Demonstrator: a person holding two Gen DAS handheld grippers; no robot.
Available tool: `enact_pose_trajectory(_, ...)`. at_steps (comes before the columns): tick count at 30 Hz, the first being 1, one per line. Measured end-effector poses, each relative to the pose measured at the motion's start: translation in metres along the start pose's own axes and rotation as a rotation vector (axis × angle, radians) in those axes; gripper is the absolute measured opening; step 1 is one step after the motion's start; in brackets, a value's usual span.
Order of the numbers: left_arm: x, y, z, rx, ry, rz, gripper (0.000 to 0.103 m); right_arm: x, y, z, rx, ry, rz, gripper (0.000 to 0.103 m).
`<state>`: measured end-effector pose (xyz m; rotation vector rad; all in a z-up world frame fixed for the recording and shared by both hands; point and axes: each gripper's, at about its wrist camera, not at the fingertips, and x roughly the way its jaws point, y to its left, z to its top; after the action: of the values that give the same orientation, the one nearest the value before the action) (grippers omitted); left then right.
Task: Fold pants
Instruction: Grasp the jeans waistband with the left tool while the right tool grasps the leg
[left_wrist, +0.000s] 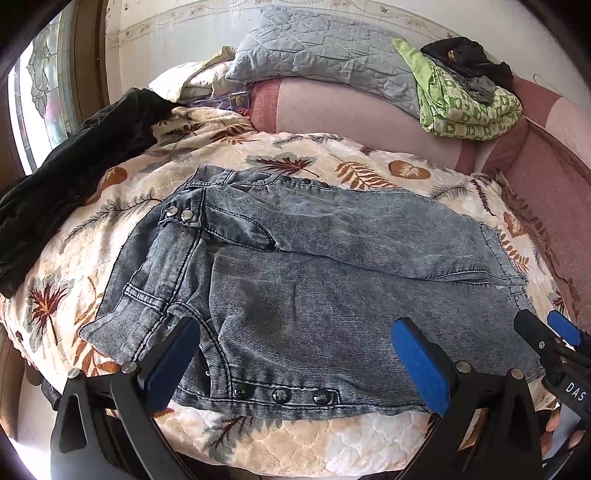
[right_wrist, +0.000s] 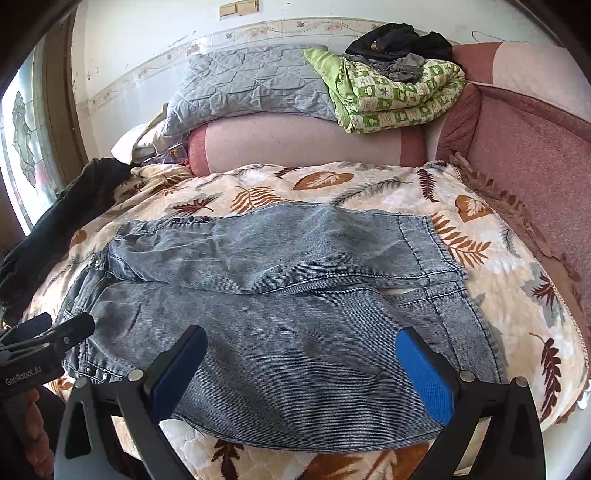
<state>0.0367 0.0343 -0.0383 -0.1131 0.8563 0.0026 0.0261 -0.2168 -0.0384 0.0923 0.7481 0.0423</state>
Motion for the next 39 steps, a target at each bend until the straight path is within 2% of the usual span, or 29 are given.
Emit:
enact_pose_trajectory(2,0.007,0.012,0.012,-0.011,0.038,-0.027,0.103,0.005,-0.015,0.007,0.044,0.037,0.049,0.103)
enact_pose_trajectory(5,0.018,0.04,0.038,-0.049,0.066,-0.013,0.103,0.01,-0.056,0.027,0.142,0.073,0.108,0.103)
enact_pose_trajectory(10,0.047,0.076,0.091,-0.034,0.089,0.037,0.103,0.038,-0.138,0.082,0.233,0.143,0.089,0.103)
enact_pose_trajectory(13,0.071,0.088,0.115,0.0,0.124,0.054,0.103,0.079,-0.187,0.112,0.315,0.225,0.097,0.103)
enact_pose_trajectory(15,0.092,0.095,0.129,0.001,0.16,0.029,0.103,0.111,-0.209,0.127,0.34,0.286,0.08,0.101)
enact_pose_trajectory(17,0.11,0.104,0.14,-0.03,0.19,-0.027,0.103,0.143,-0.224,0.14,0.344,0.345,0.058,0.096)
enact_pose_trajectory(19,0.129,0.114,0.152,-0.077,0.214,-0.065,0.103,0.168,-0.234,0.15,0.345,0.363,0.035,0.088)
enact_pose_trajectory(23,0.163,0.134,0.176,-0.165,0.237,-0.083,0.103,0.209,-0.241,0.165,0.323,0.397,0.009,0.073)
enact_pose_trajectory(26,0.181,0.142,0.19,-0.175,0.228,-0.056,0.102,0.234,-0.243,0.169,0.294,0.418,-0.03,0.069)
enact_pose_trajectory(28,0.192,0.148,0.197,-0.182,0.227,-0.054,0.097,0.248,-0.243,0.165,0.289,0.445,-0.017,0.061)
enact_pose_trajectory(29,0.197,0.151,0.198,-0.191,0.231,-0.056,0.091,0.253,-0.243,0.162,0.284,0.455,-0.015,0.057)
enact_pose_trajectory(30,0.203,0.155,0.199,-0.2,0.241,-0.056,0.083,0.256,-0.242,0.161,0.275,0.454,-0.019,0.057)
enact_pose_trajectory(32,0.214,0.163,0.201,-0.234,0.255,-0.044,0.074,0.258,-0.242,0.162,0.275,0.441,-0.017,0.057)
enact_pose_trajectory(34,0.223,0.172,0.202,-0.279,0.26,-0.05,0.068,0.257,-0.243,0.163,0.284,0.44,-0.011,0.057)
enact_pose_trajectory(35,0.228,0.174,0.201,-0.294,0.27,-0.064,0.062,0.258,-0.243,0.162,0.274,0.443,-0.013,0.057)
enact_pose_trajectory(36,0.232,0.175,0.201,-0.3,0.28,-0.075,0.051,0.259,-0.242,0.163,0.263,0.446,-0.015,0.057)
enact_pose_trajectory(38,0.237,0.174,0.202,-0.293,0.282,-0.066,0.041,0.259,-0.242,0.163,0.259,0.446,-0.015,0.057)
enact_pose_trajectory(39,0.238,0.173,0.204,-0.291,0.276,-0.063,0.041,0.26,-0.241,0.164,0.259,0.447,-0.015,0.057)
